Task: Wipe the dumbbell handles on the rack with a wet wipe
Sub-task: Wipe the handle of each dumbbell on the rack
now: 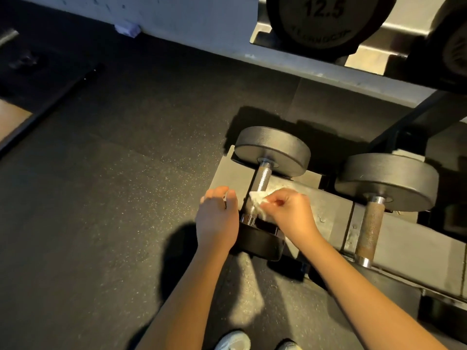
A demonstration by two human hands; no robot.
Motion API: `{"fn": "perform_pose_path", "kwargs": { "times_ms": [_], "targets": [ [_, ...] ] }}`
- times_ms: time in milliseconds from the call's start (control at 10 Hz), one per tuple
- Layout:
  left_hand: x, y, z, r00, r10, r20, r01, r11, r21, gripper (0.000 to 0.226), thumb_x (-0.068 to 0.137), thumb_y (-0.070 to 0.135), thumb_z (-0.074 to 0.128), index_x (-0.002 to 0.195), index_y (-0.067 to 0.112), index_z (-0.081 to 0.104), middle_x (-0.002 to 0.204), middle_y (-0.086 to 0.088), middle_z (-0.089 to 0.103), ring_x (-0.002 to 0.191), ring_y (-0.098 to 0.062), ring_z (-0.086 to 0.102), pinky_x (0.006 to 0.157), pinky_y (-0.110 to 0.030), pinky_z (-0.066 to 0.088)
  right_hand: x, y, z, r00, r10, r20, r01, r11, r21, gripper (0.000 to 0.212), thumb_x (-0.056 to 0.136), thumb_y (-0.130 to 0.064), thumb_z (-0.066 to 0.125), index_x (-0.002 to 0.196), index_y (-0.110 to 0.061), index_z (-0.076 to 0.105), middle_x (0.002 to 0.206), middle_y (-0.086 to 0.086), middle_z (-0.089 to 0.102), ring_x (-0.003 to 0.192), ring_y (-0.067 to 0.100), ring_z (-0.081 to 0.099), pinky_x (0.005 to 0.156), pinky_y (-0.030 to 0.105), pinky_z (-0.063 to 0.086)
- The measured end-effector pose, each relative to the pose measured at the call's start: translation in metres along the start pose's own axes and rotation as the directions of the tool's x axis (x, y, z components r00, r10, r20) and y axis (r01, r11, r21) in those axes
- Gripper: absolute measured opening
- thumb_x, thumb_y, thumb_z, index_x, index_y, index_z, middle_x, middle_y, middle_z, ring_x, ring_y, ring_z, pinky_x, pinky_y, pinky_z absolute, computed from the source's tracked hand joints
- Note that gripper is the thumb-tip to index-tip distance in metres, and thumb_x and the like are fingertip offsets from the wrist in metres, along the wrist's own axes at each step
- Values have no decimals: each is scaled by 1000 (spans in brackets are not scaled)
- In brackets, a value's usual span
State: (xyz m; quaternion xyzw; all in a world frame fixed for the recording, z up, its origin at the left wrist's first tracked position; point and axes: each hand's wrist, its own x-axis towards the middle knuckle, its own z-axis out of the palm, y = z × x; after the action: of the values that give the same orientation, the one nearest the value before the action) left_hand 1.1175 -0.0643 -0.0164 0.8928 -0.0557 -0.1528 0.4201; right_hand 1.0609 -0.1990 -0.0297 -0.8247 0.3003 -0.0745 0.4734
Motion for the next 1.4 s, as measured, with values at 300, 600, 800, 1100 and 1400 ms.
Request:
{"fn": "perform_pose_path", "kwargs": {
  "times_ms": [300,600,800,1100,1400],
  "targets": [
    [2,-5,0,997,-26,77,28,999,-22,35,96,33,32,94,8,57,89,-1,50,92,-21,53,75,-33,41,3,-5,18,988,-146,-46,133,969,-209,12,80,-7,74,91,-5,75,94,1,59,79,13,57,74,25,51],
    [14,-6,-7,915,305,263,-338,937,92,68,86,55,17,125,15,56,116,0,57,100,-8,49,91,-26,43,24,-17,28,920,-220,-326,97,930,-354,4,85,-4,65,83,-3,68,84,6,60,68,8,47,56,6,33],
    [23,-15,-2,915,338,219,-346,938,-2,64,84,52,26,118,11,61,115,-6,61,108,-22,54,93,-34,43,15,-8,25,955,-206,-213,121,927,-354,6,78,-1,72,82,-5,71,80,7,64,68,14,54,64,24,45],
    [25,-17,-5,897,324,301,-343,939,12,72,82,51,17,122,9,59,120,-10,60,113,-26,52,97,-35,38,34,-20,39,861,-193,-471,19,937,-349,5,85,0,63,87,-2,67,87,10,64,74,9,50,62,5,31],
    [23,-16,-9,940,205,273,-180,977,-113,70,83,55,19,124,13,57,123,-6,59,115,-21,53,99,-36,41,10,-8,20,970,-158,-183,74,914,-398,6,82,-1,68,85,-6,67,79,5,64,69,12,52,62,7,32]
  ]
}}
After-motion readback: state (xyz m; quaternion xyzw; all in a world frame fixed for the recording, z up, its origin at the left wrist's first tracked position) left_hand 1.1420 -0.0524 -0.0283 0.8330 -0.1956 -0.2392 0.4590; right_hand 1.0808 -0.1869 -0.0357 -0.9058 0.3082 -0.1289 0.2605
